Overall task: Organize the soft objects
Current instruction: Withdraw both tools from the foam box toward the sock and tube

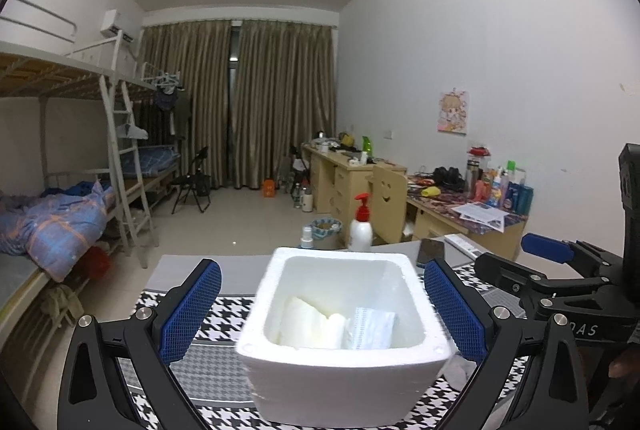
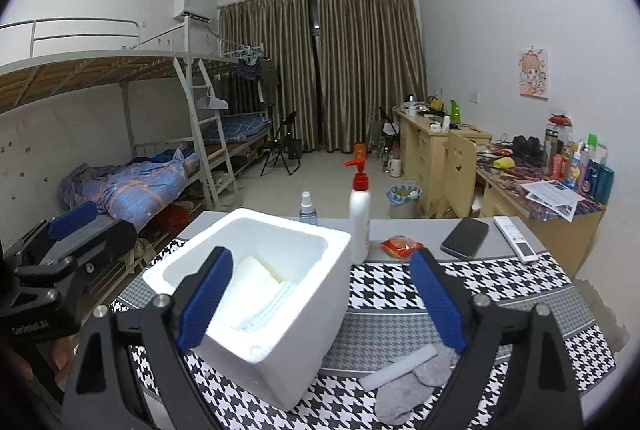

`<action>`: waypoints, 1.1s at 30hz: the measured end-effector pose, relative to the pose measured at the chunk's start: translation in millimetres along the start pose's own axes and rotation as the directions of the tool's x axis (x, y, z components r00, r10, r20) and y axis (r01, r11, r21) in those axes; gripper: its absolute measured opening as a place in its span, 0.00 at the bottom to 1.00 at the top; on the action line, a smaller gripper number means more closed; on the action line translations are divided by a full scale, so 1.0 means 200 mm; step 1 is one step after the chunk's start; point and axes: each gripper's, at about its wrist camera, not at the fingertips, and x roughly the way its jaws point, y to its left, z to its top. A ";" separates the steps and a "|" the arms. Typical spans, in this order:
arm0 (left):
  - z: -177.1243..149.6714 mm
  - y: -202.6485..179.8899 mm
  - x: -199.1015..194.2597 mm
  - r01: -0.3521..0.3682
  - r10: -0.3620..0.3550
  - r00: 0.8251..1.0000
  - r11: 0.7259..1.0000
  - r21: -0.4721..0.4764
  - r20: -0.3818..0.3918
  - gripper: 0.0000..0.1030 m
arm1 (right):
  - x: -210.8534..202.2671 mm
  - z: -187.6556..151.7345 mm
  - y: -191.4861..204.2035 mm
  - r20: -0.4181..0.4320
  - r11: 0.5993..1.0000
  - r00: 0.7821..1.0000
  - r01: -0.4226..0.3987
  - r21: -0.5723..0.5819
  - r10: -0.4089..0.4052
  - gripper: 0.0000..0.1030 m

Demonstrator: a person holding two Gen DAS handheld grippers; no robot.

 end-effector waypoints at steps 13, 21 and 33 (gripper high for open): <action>-0.01 -0.18 0.01 0.089 -0.088 0.996 0.995 0.043 -0.012 0.99 | -0.11 -0.05 -0.15 0.024 0.996 0.997 0.071 0.047 -0.072 0.95; -0.03 -0.30 0.02 0.158 -0.156 0.987 0.985 0.072 -0.031 0.99 | -0.19 -0.08 -0.26 0.025 0.988 0.991 0.131 0.080 -0.134 0.96; -0.06 -0.44 0.05 0.203 -0.197 0.978 0.974 0.098 -0.065 0.99 | -0.27 -0.15 -0.40 0.012 0.976 0.983 0.183 0.120 -0.185 0.96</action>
